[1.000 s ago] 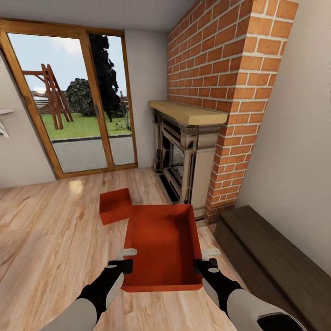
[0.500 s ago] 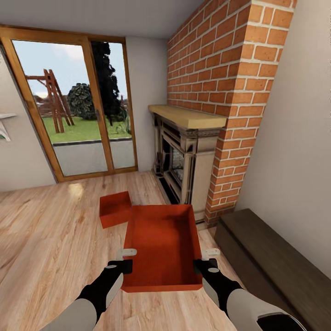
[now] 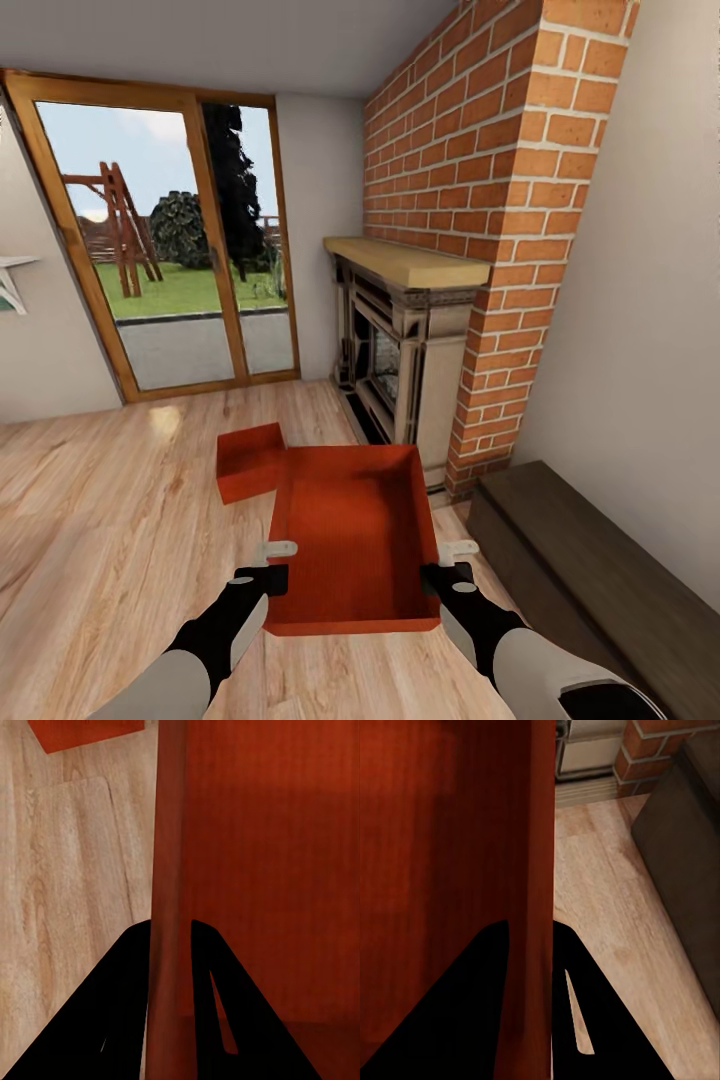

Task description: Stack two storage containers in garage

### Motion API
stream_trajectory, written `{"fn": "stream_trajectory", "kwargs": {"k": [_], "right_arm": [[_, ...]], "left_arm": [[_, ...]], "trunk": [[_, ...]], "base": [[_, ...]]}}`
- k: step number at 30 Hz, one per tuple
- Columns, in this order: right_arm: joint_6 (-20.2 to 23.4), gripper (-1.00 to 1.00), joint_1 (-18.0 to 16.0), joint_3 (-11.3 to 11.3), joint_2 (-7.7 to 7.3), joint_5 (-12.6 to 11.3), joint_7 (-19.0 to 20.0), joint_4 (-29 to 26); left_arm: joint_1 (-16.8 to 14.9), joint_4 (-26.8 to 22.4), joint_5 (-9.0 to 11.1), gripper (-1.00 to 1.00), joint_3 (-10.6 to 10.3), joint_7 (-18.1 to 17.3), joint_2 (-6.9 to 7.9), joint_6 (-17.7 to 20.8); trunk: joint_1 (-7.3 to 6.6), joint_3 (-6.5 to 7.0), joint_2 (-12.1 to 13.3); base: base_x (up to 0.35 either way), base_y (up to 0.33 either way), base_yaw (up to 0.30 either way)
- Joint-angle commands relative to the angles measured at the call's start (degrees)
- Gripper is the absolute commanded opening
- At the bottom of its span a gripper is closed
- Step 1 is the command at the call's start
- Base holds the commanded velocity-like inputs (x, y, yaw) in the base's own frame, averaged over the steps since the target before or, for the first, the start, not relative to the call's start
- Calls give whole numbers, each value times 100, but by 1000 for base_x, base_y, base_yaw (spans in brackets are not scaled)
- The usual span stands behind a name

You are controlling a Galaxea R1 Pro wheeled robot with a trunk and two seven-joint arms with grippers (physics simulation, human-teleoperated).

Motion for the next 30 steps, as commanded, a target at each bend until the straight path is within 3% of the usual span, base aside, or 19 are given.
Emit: {"fn": "stream_trajectory", "kwargs": {"k": [1, 30], "right_arm": [[-4, -100, -5, -48, 0, 5, -26, -5], [-4, -100, -5, -48, 0, 5, -26, -5]], "left_arm": [[-5, -15, -73, -100, 91, 138, 7, 48], [-5, -6, -73, -100, 88, 139, 5, 47]], "trunk": [[4, -4, -13], [4, 264, -13]], "base": [[0, 0, 0], [0, 0, 0]]}}
